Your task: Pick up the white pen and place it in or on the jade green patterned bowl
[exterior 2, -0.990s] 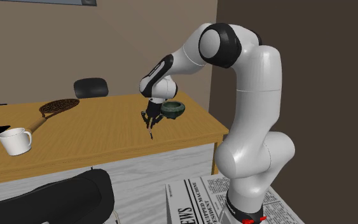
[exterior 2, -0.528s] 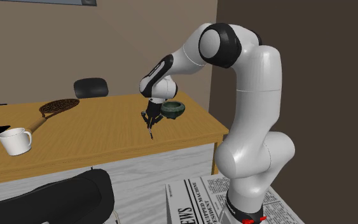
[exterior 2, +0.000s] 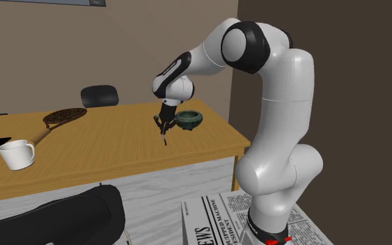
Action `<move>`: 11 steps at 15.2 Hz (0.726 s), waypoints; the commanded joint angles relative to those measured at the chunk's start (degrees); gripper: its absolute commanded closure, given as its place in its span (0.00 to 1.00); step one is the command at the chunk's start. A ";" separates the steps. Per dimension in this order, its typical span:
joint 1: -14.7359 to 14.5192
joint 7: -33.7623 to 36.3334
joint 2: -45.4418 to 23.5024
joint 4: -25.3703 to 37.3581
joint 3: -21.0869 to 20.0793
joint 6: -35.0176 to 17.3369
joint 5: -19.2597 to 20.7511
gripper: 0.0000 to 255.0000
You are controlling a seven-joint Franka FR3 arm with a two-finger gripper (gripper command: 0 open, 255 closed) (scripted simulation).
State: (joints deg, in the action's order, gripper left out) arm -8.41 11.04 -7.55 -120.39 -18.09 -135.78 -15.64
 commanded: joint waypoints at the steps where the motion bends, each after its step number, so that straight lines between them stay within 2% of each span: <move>1: 0.14 0.13 0.73 0.67 0.07 1.43 0.02 1.00; 11: 0.48 1.46 4.15 4.59 0.27 8.61 0.23 1.00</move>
State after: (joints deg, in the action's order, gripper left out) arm -8.03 12.44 -3.52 -116.52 -17.92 -128.07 -15.50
